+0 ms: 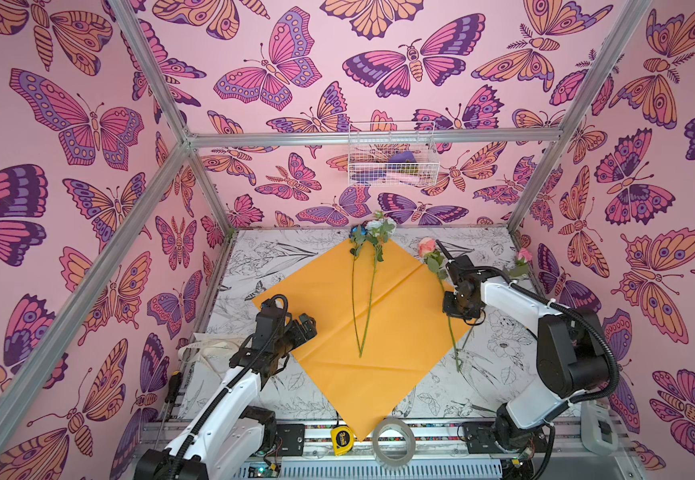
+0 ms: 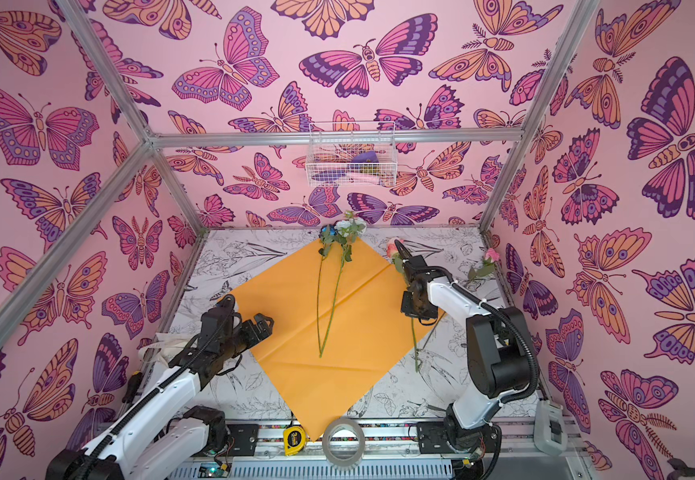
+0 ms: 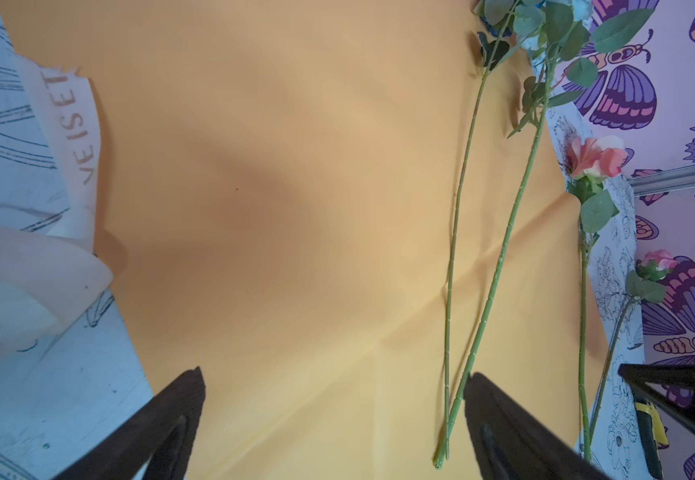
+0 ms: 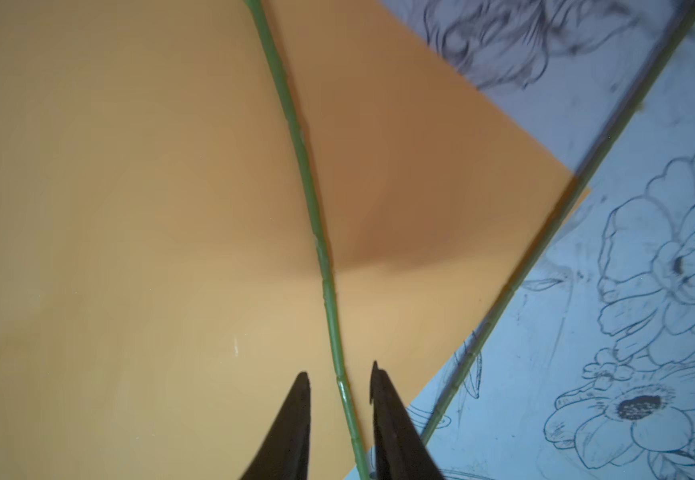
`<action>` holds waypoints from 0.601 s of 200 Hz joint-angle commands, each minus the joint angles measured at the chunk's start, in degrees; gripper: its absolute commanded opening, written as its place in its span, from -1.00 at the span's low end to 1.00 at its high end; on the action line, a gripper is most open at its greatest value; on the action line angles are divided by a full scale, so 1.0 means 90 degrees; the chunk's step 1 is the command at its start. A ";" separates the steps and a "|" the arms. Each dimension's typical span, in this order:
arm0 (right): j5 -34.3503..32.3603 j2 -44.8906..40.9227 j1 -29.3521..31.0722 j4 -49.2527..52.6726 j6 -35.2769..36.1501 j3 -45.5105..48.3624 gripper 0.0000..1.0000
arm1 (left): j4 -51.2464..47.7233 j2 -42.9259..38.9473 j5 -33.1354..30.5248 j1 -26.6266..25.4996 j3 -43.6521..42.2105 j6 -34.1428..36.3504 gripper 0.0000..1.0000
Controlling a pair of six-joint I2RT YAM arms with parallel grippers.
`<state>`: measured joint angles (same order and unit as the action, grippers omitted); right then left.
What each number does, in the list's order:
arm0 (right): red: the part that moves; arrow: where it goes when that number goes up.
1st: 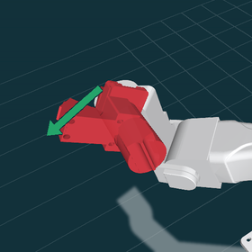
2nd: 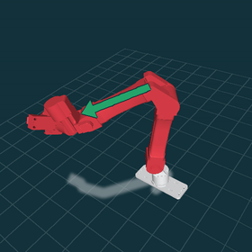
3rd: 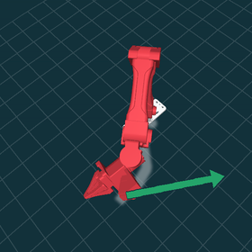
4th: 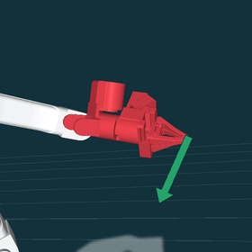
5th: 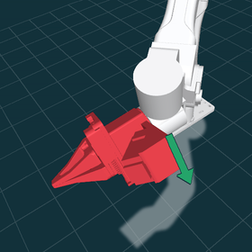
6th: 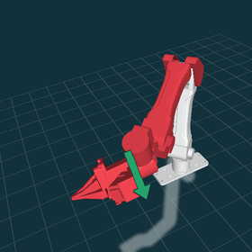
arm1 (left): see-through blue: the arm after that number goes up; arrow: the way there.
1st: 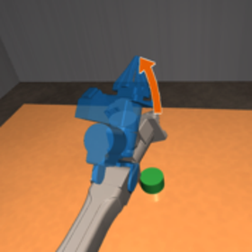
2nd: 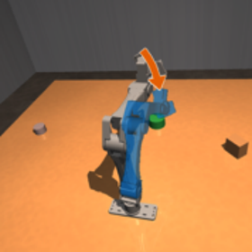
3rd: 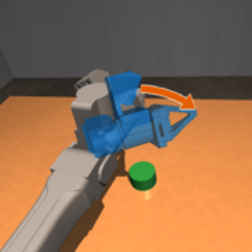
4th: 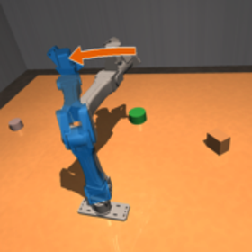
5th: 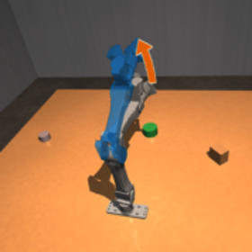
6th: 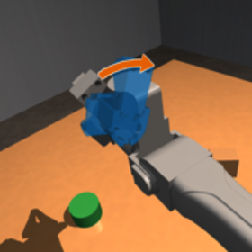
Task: Tie the bouquet of fake flowers
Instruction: 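Move the right gripper back to the stems and grasp the pink rose stem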
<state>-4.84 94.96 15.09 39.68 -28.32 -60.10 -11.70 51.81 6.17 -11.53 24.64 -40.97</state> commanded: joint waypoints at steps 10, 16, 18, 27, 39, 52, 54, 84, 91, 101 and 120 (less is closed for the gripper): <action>0.0312 -0.0427 0.0016 0.0163 -0.0144 0.0559 -0.45 | -0.0086 -0.0007 -0.0042 0.0059 -0.0004 0.0105 0.98; 0.0322 -0.0487 0.0013 0.0163 -0.0168 0.0664 -0.45 | -0.0084 0.0023 -0.0042 0.0060 0.0014 0.0120 0.98; 0.0328 -0.0493 0.0017 0.0159 -0.0170 0.0696 -0.45 | -0.0081 0.0031 -0.0042 0.0060 0.0015 0.0122 0.98; 0.0339 -0.0500 0.0013 0.0168 -0.0202 0.0814 -0.45 | -0.0086 0.0069 -0.0051 0.0055 0.0038 0.0128 0.98; 0.0379 -0.0717 0.0015 0.0144 -0.0236 0.0949 -0.45 | -0.0079 0.0116 -0.0042 0.0060 0.0060 0.0131 0.98; 0.0471 -0.0829 0.0019 0.0089 -0.0277 0.1118 -0.45 | -0.0084 0.0147 -0.0017 0.0060 0.0085 0.0150 0.98; 0.0487 -0.0845 0.0017 0.0087 -0.0275 0.1145 -0.45 | -0.0078 0.0155 -0.0009 0.0058 0.0099 0.0156 0.98; 0.0701 -0.1081 0.0030 -0.0022 -0.0372 0.1410 -0.45 | -0.0081 0.0162 0.0036 0.0058 0.0097 0.0148 0.98; 0.0736 -0.1128 0.0023 -0.0040 -0.0393 0.1463 -0.45 | -0.0077 0.0156 0.0037 0.0060 0.0089 0.0132 0.98; 0.0812 -0.1180 0.0025 -0.0071 -0.0416 0.1542 -0.45 | -0.0086 0.0143 0.0037 0.0062 0.0082 0.0132 0.98; 0.0951 -0.1208 0.0033 -0.0145 -0.0473 0.1668 -0.45 | -0.0086 0.0123 0.0037 0.0057 0.0055 0.0129 0.98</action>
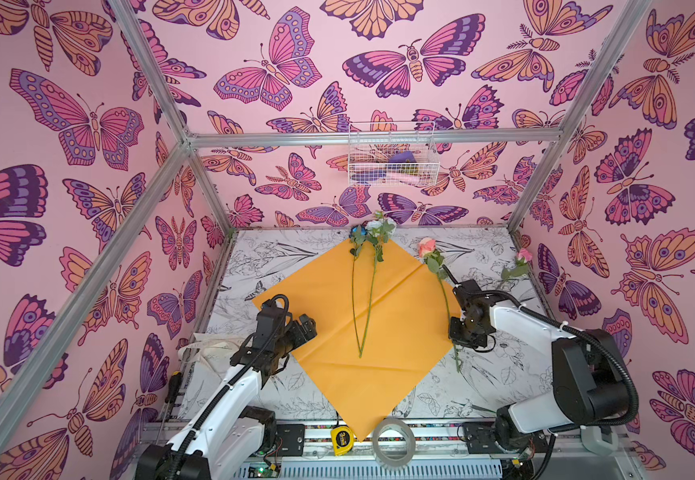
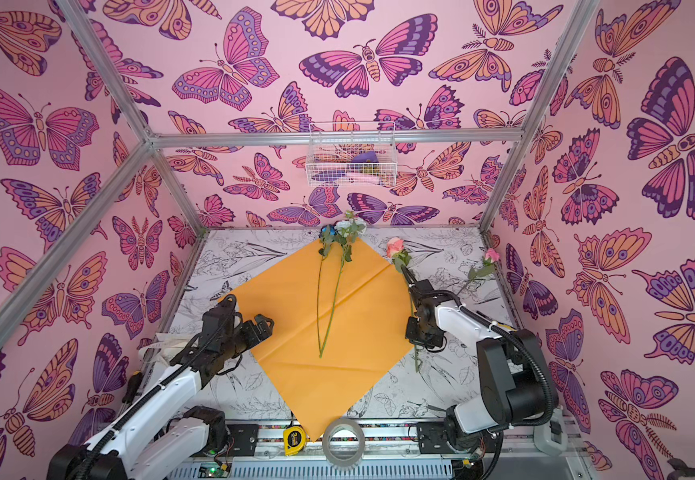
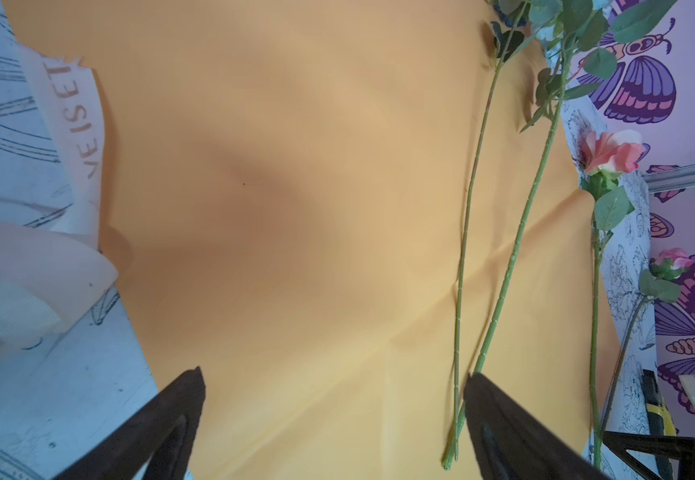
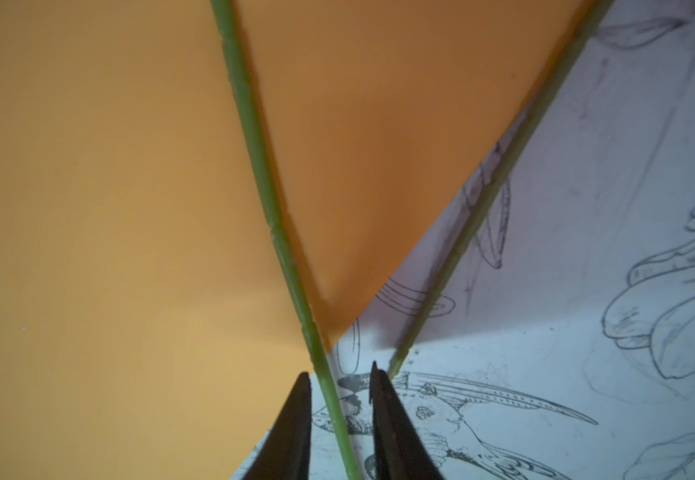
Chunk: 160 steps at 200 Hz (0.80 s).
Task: Tie the bouquet of fake flowers
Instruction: 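Move the right gripper back to the stems and grasp the pink rose stem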
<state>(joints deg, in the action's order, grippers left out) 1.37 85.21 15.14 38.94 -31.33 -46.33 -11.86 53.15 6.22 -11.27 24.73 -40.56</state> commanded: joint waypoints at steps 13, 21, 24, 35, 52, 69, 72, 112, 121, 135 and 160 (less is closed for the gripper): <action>0.0390 -0.0105 0.0042 -0.0163 -0.0189 0.0240 -0.45 | -0.0069 -0.0034 0.0022 0.0031 0.0042 0.0087 0.98; 0.0467 -0.0086 0.0059 -0.0246 -0.0229 0.0304 -0.47 | -0.0069 -0.0036 0.0022 0.0028 0.0048 0.0085 0.98; 0.0483 -0.0075 0.0063 -0.0276 -0.0245 0.0329 -0.47 | -0.0068 -0.0029 0.0031 0.0028 0.0045 0.0085 0.98; 0.0502 -0.0034 0.0097 -0.0356 -0.0294 0.0399 -0.48 | -0.0064 -0.0026 0.0035 0.0033 0.0046 0.0089 0.98; 0.0440 0.0060 0.0163 -0.0373 -0.0336 0.0429 -0.49 | -0.0069 -0.0025 0.0051 0.0040 0.0038 0.0101 0.98; 0.0347 0.0140 0.0222 -0.0323 -0.0347 0.0411 -0.52 | -0.0063 -0.0043 0.0061 0.0039 0.0027 0.0097 0.98; 0.0333 0.0150 0.0225 -0.0313 -0.0347 0.0400 -0.54 | -0.0065 -0.0045 0.0061 0.0037 0.0021 0.0096 0.98; 0.0210 0.0205 0.0272 -0.0274 -0.0257 0.0290 -0.81 | -0.0051 -0.0104 0.0022 0.0037 -0.0018 0.0080 0.98; 0.0198 0.0227 0.0278 -0.0246 -0.0222 0.0220 -0.84 | -0.0047 -0.0114 0.0012 0.0040 -0.0028 0.0073 0.98; 0.0171 0.0230 0.0309 -0.0172 -0.0158 0.0091 -0.92 | -0.0039 -0.0105 0.0012 0.0041 -0.0032 0.0063 0.98; 0.0184 0.0112 0.0360 -0.0049 -0.0124 -0.0180 -1.00 | -0.0037 -0.0104 0.0022 0.0035 -0.0043 0.0065 0.98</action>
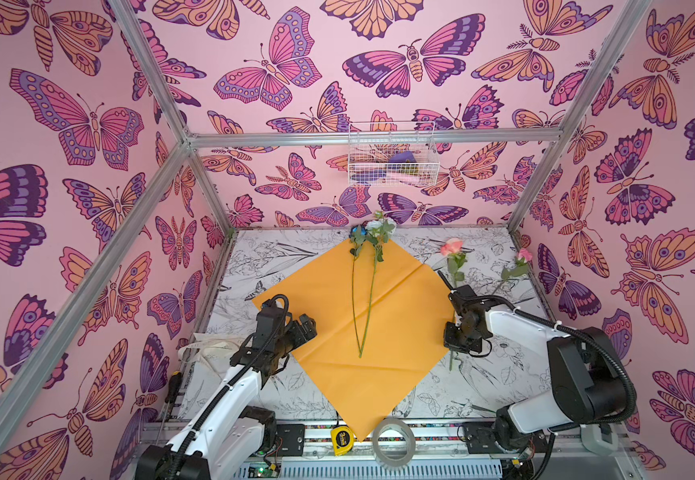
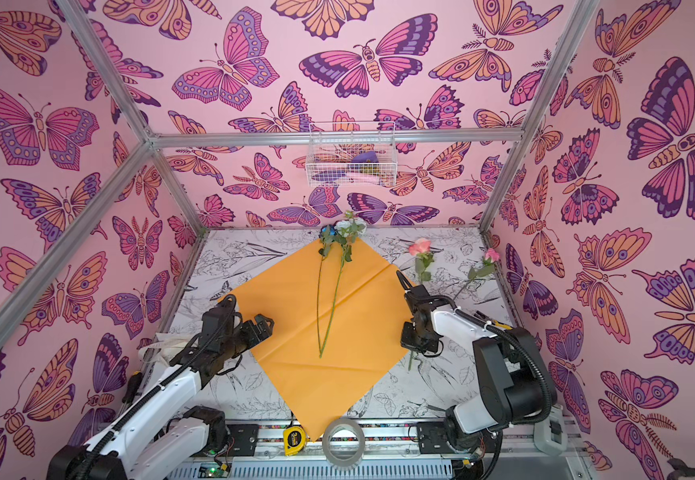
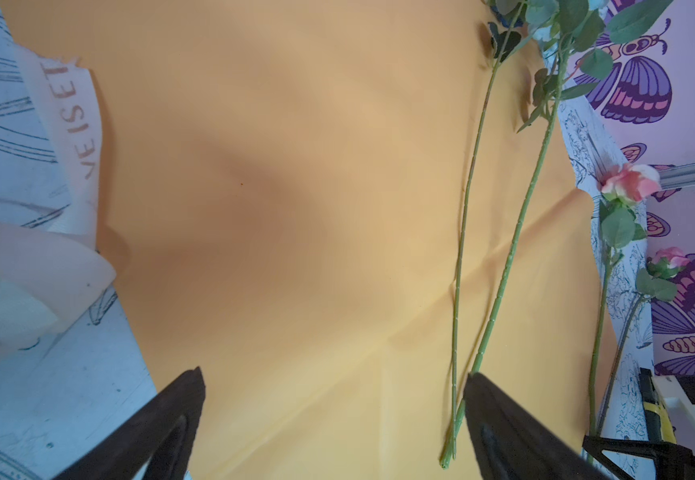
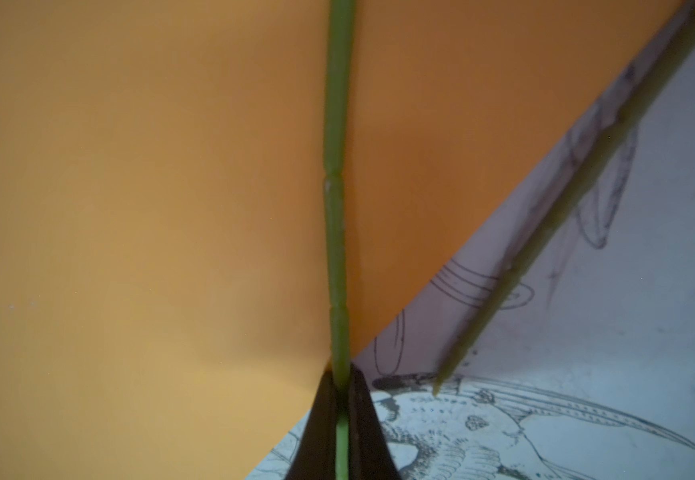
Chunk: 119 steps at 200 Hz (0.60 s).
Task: Tie the bouquet of fake flowers
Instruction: 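Move the right gripper back to the stems and grasp the pink rose stem, then lay the pink rose alongside the other stems on the sheet with the right gripper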
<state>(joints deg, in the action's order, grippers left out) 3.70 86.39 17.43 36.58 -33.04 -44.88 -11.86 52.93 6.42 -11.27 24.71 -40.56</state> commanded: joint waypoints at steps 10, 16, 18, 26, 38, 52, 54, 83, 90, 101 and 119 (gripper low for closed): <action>-0.0071 -0.0107 0.0181 0.0254 0.0049 -0.0463 -1.00 | -0.0034 -0.0079 -0.0010 0.0035 -0.0040 0.0064 0.98; -0.0075 -0.0158 0.0232 0.0266 0.0040 -0.0539 -1.00 | -0.0035 -0.0080 -0.0015 0.0041 -0.0040 0.0071 0.98; -0.0071 -0.0176 0.0263 0.0270 0.0038 -0.0562 -1.00 | -0.0039 -0.0085 -0.0018 0.0041 -0.0040 0.0065 0.98; -0.0073 -0.0243 0.0362 0.0272 0.0011 -0.0674 -1.00 | -0.0037 -0.0080 -0.0019 0.0034 -0.0040 0.0064 0.98; -0.0082 -0.0315 0.0563 0.0269 -0.0030 -0.0829 -1.00 | -0.0039 -0.0070 -0.0029 0.0040 -0.0029 0.0064 0.98; -0.0197 -0.0350 0.0849 0.0270 -0.0119 -0.1061 -1.00 | -0.0036 -0.0060 -0.0029 0.0041 -0.0016 0.0081 0.98; -0.0212 -0.0350 0.0886 0.0271 -0.0138 -0.1088 -1.00 | -0.0034 -0.0053 -0.0024 0.0041 -0.0005 0.0077 0.98; -0.0418 -0.0344 0.1410 -0.0052 -0.0545 -0.1395 -1.00 | -0.0032 -0.0007 -0.0002 0.0044 0.0022 0.0111 0.98; -0.0412 -0.0329 0.1484 -0.0242 -0.0713 -0.1409 -1.00 | -0.0036 0.0003 0.0000 0.0045 0.0023 0.0107 0.98; -0.0356 -0.0280 0.1576 -0.0606 -0.0982 -0.1377 -1.00 | -0.0030 0.0018 0.0000 0.0050 0.0024 0.0112 0.98; -0.0181 -0.0104 0.1713 -0.1272 -0.1390 -0.1312 -1.00 | -0.0018 0.0056 0.0018 0.0059 0.0036 0.0112 0.98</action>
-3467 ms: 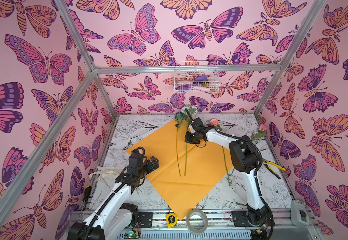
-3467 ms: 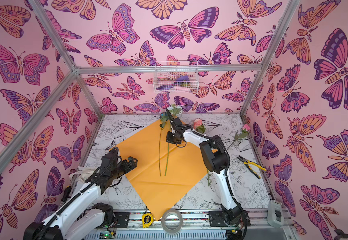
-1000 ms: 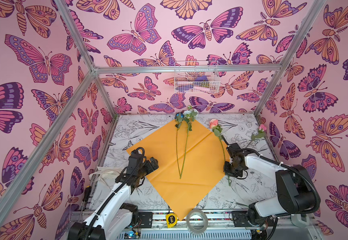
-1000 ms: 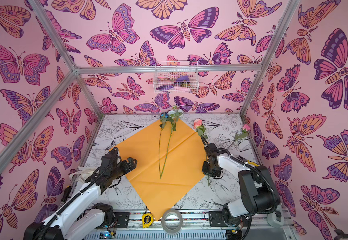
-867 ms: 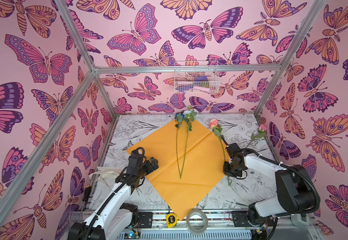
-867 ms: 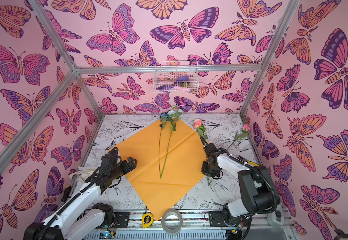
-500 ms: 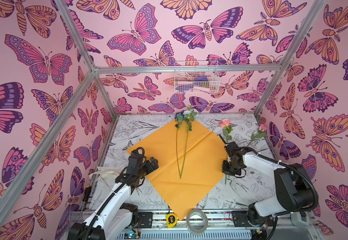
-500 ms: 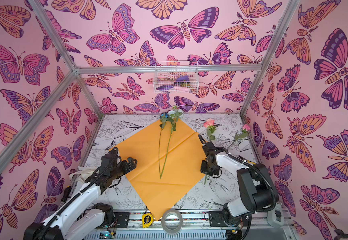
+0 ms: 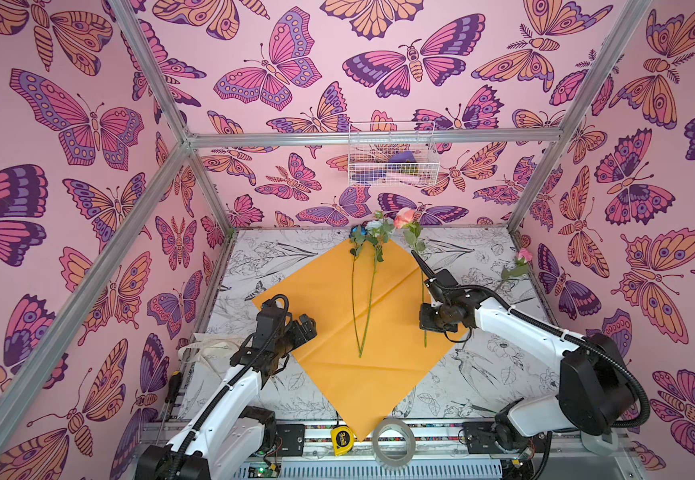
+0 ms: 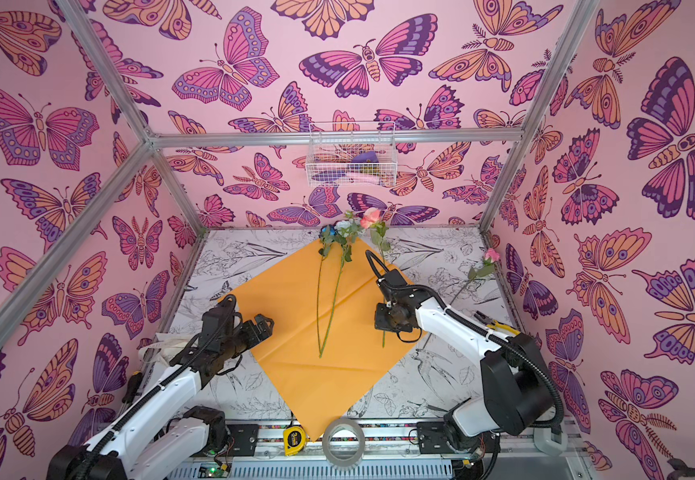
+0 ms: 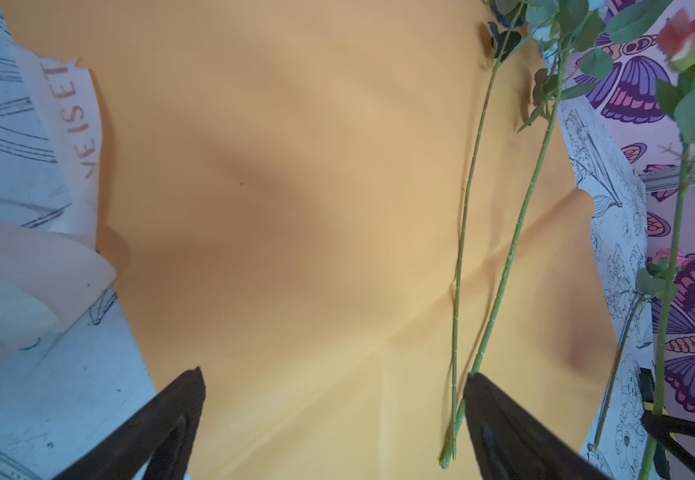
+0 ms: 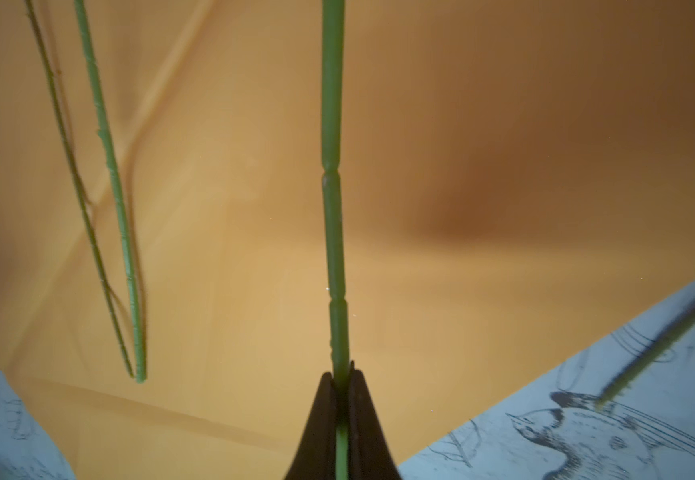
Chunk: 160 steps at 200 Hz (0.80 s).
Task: Tie the bouquet of fake flowers
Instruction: 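Lay the pink rose alongside the other stems on the sheet with the right gripper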
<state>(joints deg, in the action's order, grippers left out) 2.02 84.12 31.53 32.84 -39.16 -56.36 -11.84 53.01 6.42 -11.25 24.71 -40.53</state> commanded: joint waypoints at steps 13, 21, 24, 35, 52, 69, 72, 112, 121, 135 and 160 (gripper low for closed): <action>0.0018 0.0380 0.0251 -0.1116 -0.0893 -0.0119 -1.00 | -0.0013 0.0059 0.0053 0.0049 0.0033 0.0118 0.98; 0.0026 0.0543 0.0325 -0.1183 -0.0964 -0.0206 -1.00 | -0.0018 0.0057 0.0068 0.0053 0.0028 0.0119 0.98; 0.0045 0.0603 0.0354 -0.1209 -0.0978 -0.0250 -1.00 | -0.0014 0.0048 0.0076 0.0051 0.0037 0.0126 0.98; 0.0123 0.0964 0.0443 -0.1253 -0.1011 -0.0400 -1.00 | -0.0016 0.0024 0.0082 0.0050 0.0021 0.0134 0.98; 0.0255 0.1357 0.0575 -0.1301 -0.1078 -0.0617 -1.00 | -0.0012 -0.0028 0.0076 0.0051 -0.0017 0.0129 0.98; 0.0437 0.1696 0.0698 -0.1398 -0.1136 -0.0734 -1.00 | -0.0020 -0.0078 0.0068 0.0061 -0.0059 0.0121 0.98; 0.0465 0.1746 0.0704 -0.1418 -0.1151 -0.0754 -1.00 | -0.0022 -0.0087 0.0068 0.0066 -0.0067 0.0119 0.98; 0.0783 0.2173 0.0870 -0.1745 -0.1351 -0.0802 -1.00 | -0.0015 -0.0109 0.0069 0.0097 -0.0098 0.0122 0.98; 0.0833 0.2266 0.0899 -0.1731 -0.1338 -0.0854 -1.00 | -0.0018 -0.0100 0.0068 0.0101 -0.0085 0.0123 0.98; 0.0883 0.2421 0.0925 -0.1654 -0.1296 -0.0974 -1.00 | -0.0019 -0.0071 0.0054 0.0104 -0.0080 0.0129 0.98; 0.1007 0.2588 0.1010 -0.1663 -0.1279 -0.1120 -1.00 | -0.0023 -0.0031 0.0059 0.0112 -0.0079 0.0129 0.98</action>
<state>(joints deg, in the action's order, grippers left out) 9.52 105.86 39.59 18.72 -49.74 -64.01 -11.84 52.73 6.61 -10.76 24.69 -40.03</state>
